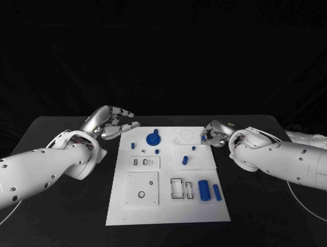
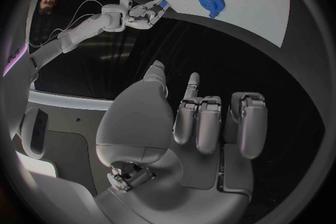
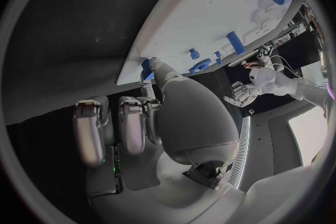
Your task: Assemble the parts on the task board
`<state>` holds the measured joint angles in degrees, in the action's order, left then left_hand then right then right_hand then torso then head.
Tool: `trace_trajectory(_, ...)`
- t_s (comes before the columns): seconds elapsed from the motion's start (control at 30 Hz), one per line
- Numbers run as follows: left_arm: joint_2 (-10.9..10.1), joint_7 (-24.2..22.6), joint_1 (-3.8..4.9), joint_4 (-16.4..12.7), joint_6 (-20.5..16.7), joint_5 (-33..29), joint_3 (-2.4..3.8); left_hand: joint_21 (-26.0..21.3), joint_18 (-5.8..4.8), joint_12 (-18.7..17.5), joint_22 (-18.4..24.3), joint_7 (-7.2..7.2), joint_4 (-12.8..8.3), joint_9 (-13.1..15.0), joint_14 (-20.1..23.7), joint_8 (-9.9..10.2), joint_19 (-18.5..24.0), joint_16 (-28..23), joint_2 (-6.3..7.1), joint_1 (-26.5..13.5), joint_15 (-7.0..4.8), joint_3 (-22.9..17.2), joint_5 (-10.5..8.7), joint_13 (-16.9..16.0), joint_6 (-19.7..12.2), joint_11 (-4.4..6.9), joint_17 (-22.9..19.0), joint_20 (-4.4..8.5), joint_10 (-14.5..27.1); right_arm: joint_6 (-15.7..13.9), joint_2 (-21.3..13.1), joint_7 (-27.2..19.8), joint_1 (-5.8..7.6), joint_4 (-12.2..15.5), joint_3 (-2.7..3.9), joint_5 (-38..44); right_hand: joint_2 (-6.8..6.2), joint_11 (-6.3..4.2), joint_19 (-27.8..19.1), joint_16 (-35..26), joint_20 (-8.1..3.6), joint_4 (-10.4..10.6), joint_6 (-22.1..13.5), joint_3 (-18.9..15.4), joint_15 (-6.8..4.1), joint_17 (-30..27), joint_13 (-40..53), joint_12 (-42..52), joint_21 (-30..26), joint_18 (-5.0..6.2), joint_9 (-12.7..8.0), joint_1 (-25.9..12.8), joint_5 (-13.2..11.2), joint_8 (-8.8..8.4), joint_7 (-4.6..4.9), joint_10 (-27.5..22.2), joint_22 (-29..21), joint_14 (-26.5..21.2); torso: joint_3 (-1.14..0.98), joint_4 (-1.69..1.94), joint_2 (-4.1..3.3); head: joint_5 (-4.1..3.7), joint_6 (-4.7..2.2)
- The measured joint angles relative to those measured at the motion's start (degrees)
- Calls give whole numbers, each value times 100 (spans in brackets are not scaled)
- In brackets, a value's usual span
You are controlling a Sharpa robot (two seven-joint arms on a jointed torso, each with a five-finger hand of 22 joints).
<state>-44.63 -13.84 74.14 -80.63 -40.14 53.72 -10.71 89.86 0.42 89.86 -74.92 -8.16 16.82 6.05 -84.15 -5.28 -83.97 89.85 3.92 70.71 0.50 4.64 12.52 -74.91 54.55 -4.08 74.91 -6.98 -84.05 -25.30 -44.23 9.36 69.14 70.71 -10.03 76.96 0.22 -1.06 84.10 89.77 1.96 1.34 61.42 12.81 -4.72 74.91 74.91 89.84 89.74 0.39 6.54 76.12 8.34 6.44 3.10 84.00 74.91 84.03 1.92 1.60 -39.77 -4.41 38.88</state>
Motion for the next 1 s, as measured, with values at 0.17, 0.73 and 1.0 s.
trace_trajectory(0.17,2,-1,-1,6,0,0,-1,0,0,0,0,0,0,0,0,0,0,0,0,0,0,0,0,0,0,0,0,0,0,-176,-56,-70,24,171,-2,-65,22,0,0,0,0,-23,15,-23,21,0,0,0,0,0,1,23,32,0,7,0,0,-22,0,-3,10,14,3)
trace_trajectory(0.73,53,-3,-31,95,1,0,-48,0,0,0,0,0,0,0,0,0,0,0,0,0,0,0,0,1,0,0,-1,0,0,-321,-150,-15,449,1592,8,-510,12,77,-21,0,21,-74,26,-7,42,-1,0,0,0,0,-1,106,121,-25,13,-7,-1,-1,7,8,51,214,27)
trace_trajectory(1.0,55,5,-41,118,2,0,-132,0,0,0,1,0,0,0,0,0,0,0,0,0,0,0,0,1,0,0,-1,0,0,-126,99,220,452,1956,6,-539,12,76,-21,0,21,-76,30,-9,76,-1,0,0,0,0,-11,106,121,-54,12,-7,-1,-8,20,38,104,282,107)
